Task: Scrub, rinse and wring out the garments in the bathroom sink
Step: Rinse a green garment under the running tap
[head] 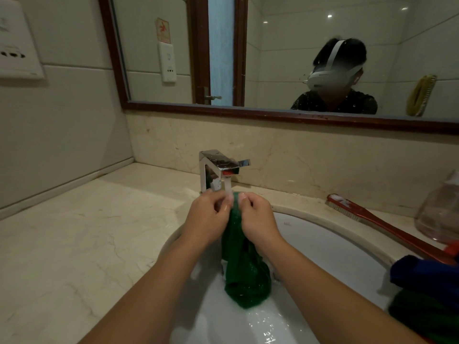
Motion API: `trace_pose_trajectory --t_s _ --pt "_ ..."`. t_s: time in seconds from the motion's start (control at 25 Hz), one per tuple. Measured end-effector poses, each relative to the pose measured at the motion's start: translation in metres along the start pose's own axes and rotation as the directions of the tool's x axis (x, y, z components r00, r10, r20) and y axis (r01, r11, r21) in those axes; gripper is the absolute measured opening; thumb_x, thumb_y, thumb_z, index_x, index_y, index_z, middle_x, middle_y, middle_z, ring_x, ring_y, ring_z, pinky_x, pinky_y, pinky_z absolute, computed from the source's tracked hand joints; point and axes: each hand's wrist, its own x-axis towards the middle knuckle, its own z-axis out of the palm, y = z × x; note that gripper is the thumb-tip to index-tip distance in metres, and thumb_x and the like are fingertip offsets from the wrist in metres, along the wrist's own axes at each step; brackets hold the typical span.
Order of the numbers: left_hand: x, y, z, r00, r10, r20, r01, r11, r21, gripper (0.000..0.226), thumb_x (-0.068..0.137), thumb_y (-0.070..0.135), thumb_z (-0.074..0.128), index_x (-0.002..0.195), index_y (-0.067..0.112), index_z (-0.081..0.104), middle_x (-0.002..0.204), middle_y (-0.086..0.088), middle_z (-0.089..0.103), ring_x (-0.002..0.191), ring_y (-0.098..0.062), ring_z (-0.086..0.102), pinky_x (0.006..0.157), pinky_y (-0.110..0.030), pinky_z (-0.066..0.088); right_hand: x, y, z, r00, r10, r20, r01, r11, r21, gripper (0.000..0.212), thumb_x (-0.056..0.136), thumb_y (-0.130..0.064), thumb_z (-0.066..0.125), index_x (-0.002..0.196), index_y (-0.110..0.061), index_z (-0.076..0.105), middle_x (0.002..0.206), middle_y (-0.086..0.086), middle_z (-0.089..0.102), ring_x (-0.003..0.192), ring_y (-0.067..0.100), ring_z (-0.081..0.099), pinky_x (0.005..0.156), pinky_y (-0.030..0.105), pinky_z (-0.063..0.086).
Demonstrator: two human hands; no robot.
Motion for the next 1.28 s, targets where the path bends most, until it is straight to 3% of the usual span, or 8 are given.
trace_pose_trajectory --t_s 0.12,0.24,0.4,0.56,0.64,0.76,0.96,1.28 --pt "0.004 -0.004 0.002 0.989 -0.078 0.124 0.106 0.966 -0.237 0.029 0.104 0.041 0.049 0.124 0.024 0.061 0.12 0.003 0.055 0.108 -0.009 0.057 0.087 -0.022 0.044 0.001 -0.009 -0.009 0.999 0.042 0.018 -0.044 0.986 0.161 0.04 0.11 -0.029 0.042 0.093 -0.002 0.067 0.082 0.019 0.066 0.076 0.028 0.061 0.073 0.048 0.055" --pt "0.005 -0.009 0.01 0.944 -0.05 0.326 0.187 0.896 -0.403 0.048 0.101 0.057 0.041 0.127 0.024 0.064 0.12 0.003 0.066 0.115 -0.013 0.061 0.098 -0.032 0.049 0.004 -0.012 -0.02 0.998 0.05 0.044 -0.061 0.951 0.302 0.041 0.11 -0.025 0.044 0.095 0.002 0.071 0.084 0.021 0.071 0.074 0.026 0.068 0.073 0.045 0.059" --pt "0.006 -0.011 0.012 0.991 -0.001 0.13 0.031 0.973 -0.227 0.04 0.105 0.046 0.039 0.099 0.02 0.069 0.089 0.003 0.067 0.084 -0.013 0.063 0.078 -0.035 0.053 0.004 -0.012 -0.015 0.998 -0.008 -0.055 0.012 0.998 0.064 0.039 0.109 -0.023 0.043 0.088 -0.002 0.068 0.074 0.007 0.065 0.071 0.017 0.061 0.061 0.027 0.049" --pt "0.004 -0.008 0.0 0.996 0.0 -0.092 -0.005 0.999 -0.053 0.03 0.107 0.035 0.045 0.12 0.022 0.069 0.102 0.006 0.068 0.089 -0.007 0.059 0.075 -0.013 0.043 -0.004 0.001 0.004 0.998 0.042 0.046 -0.045 0.997 0.058 0.023 0.103 -0.048 0.049 0.105 -0.03 0.064 0.093 -0.001 0.072 0.088 0.02 0.071 0.08 0.045 0.06" --pt "0.003 -0.006 -0.002 0.991 -0.063 -0.116 0.048 0.991 -0.124 0.032 0.105 0.037 0.05 0.131 0.023 0.064 0.112 0.009 0.066 0.099 -0.007 0.058 0.081 -0.017 0.044 -0.004 0.005 0.011 0.993 0.06 0.103 -0.072 0.991 0.117 0.022 0.1 -0.053 0.052 0.106 -0.035 0.062 0.097 -0.001 0.073 0.09 0.019 0.072 0.084 0.049 0.061" --pt "0.003 -0.003 0.0 0.993 -0.093 -0.072 0.076 0.976 -0.202 0.025 0.102 0.035 0.057 0.125 0.026 0.063 0.105 0.019 0.063 0.094 0.001 0.059 0.072 -0.006 0.041 0.0 -0.002 0.008 0.999 -0.028 -0.036 0.028 1.0 -0.001 0.016 0.107 -0.038 0.047 0.105 -0.028 0.06 0.095 -0.003 0.067 0.086 0.013 0.065 0.073 0.035 0.055" --pt "0.002 0.0 0.009 0.991 -0.015 0.132 0.04 0.982 -0.187 0.031 0.097 0.04 0.065 0.124 0.025 0.064 0.112 0.015 0.065 0.104 -0.006 0.063 0.08 -0.015 0.046 0.007 -0.002 -0.013 0.978 -0.049 -0.205 0.035 0.997 -0.072 0.019 0.11 -0.032 0.041 0.106 -0.019 0.056 0.091 -0.006 0.06 0.082 0.007 0.057 0.062 0.024 0.04" --pt "0.006 -0.003 -0.001 0.975 -0.163 -0.149 0.074 0.879 -0.472 0.039 0.098 0.022 0.065 0.134 0.036 0.057 0.123 0.006 0.069 0.111 -0.006 0.065 0.093 -0.025 0.055 -0.003 0.003 0.005 0.988 -0.084 0.126 0.091 0.995 -0.052 0.015 0.101 -0.042 0.06 0.112 -0.031 0.062 0.095 -0.011 0.069 0.086 0.006 0.066 0.072 0.027 0.053"
